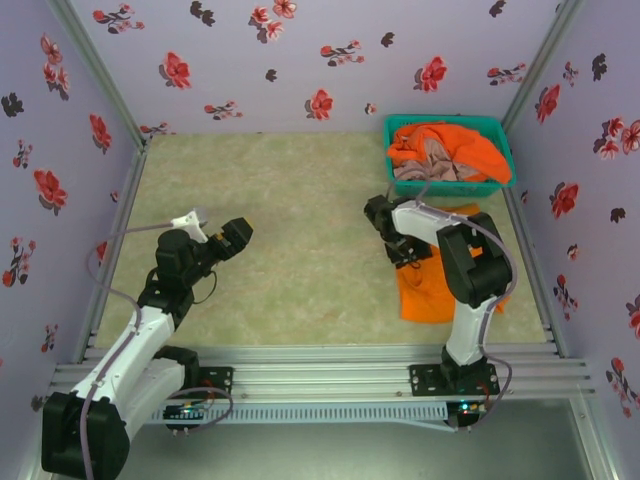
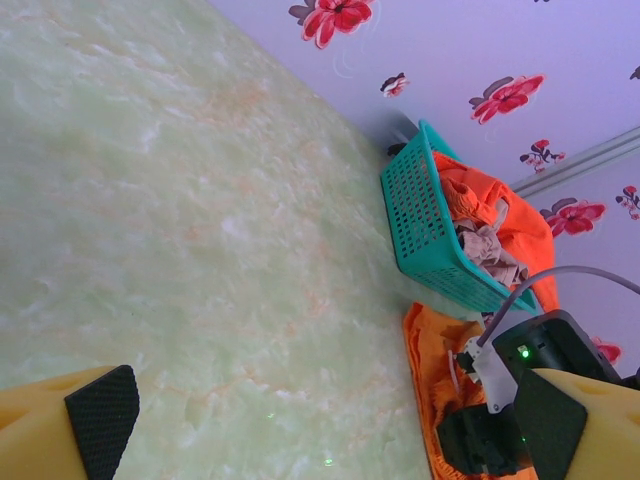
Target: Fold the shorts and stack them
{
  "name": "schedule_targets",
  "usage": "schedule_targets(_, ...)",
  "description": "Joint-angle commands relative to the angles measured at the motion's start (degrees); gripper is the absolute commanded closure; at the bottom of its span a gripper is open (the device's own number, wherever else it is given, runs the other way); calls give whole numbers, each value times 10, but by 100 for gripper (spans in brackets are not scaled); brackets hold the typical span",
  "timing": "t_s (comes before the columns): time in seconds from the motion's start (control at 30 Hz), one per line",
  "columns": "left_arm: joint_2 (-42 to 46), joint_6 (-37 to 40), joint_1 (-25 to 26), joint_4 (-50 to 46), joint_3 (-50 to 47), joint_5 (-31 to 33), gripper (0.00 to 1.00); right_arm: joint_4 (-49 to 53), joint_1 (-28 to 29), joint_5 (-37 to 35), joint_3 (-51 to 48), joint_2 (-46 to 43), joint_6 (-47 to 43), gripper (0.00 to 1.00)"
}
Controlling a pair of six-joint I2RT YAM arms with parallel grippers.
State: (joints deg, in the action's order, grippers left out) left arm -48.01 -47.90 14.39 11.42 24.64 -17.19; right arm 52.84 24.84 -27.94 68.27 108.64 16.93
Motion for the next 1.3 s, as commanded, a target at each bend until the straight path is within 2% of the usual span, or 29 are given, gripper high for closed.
schedule_targets(0.0, 10, 8, 2, 6, -7, -8, 1, 13, -40, -71, -27, -4, -52, 52)
schedule_targets(0.13, 14, 12, 0, 2, -7, -8, 1, 13, -69, -84, -32, -18, -72, 51)
schedule_targets(0.23, 14, 12, -1, 2, -8, -8, 0, 10, -66, -51, -20, -59, -82, 47)
schedule_targets(0.3, 14, 12, -1, 3, -9, -8, 0, 8, -59, 1, -6, -103, -81, 41)
schedule_targets(0.37, 13, 11, -2, 5, -11, -7, 0, -5, -43, 44, 11, -159, -78, 29)
schedule_targets(0.47, 12, 11, -3, 8, -11, -7, 1, -22, -27, 93, 55, -223, -64, 17)
schedule_targets(0.57, 12, 9, -3, 8, -13, -7, 1, -39, -26, 114, 119, -240, -52, 13)
schedule_targets(0.73, 13, 8, -3, 6, -13, -7, 0, -18, -27, 17, 273, -158, -71, 14)
schedule_targets(1.0, 20, 10, -5, 0, -15, -7, 1, 71, -28, -13, 557, 80, -176, 17)
schedule_targets(1.13, 23, 11, -9, -4, -14, -7, 0, 114, -33, -25, 648, 170, -224, 20)
schedule_targets(1.27, 20, 13, -12, -2, -17, -7, 1, 104, -48, -22, 666, 211, -232, 24)
